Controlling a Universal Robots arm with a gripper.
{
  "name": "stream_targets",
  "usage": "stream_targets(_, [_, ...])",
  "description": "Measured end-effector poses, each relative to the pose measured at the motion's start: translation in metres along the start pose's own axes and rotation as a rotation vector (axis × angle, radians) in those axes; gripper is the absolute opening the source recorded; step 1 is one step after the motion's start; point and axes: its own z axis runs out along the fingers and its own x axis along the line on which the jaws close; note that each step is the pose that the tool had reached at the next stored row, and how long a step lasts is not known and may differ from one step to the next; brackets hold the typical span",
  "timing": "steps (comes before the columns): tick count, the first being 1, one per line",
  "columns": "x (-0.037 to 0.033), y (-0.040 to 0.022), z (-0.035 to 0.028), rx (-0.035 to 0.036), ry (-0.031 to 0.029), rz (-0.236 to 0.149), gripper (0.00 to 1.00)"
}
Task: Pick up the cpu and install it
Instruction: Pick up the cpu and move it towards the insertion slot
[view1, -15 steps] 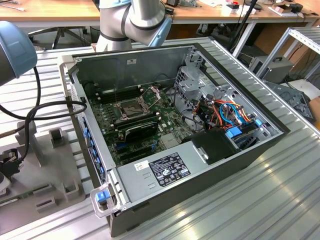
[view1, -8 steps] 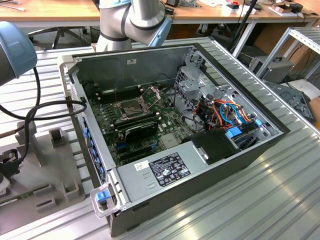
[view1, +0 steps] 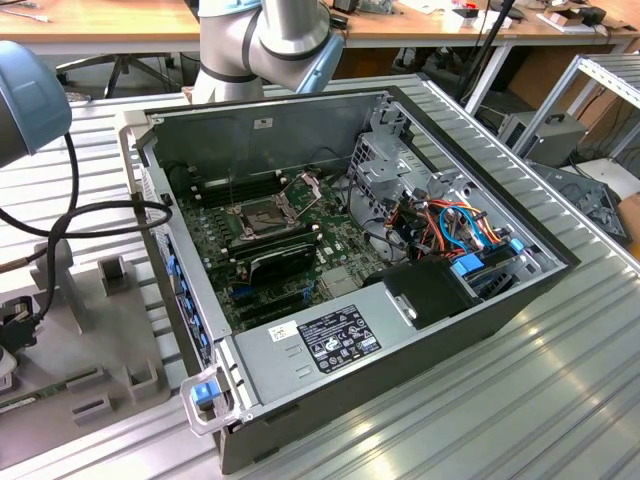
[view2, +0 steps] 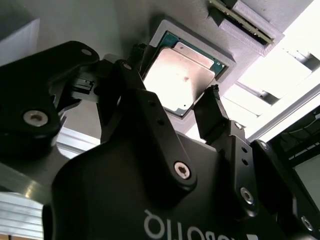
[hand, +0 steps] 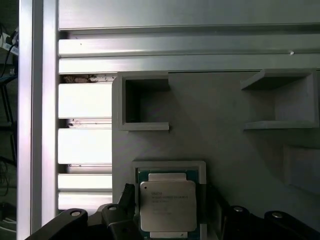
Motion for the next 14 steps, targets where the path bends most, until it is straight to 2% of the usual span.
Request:
stream_targets(5, [0.0039, 0.0005, 0.0001, 0.0032, 0.0001, 0.0, 0.68])
stream_targets(14, [0.004, 0.0005, 0.0002, 0.0032, 0.0001, 0.0, 0.68])
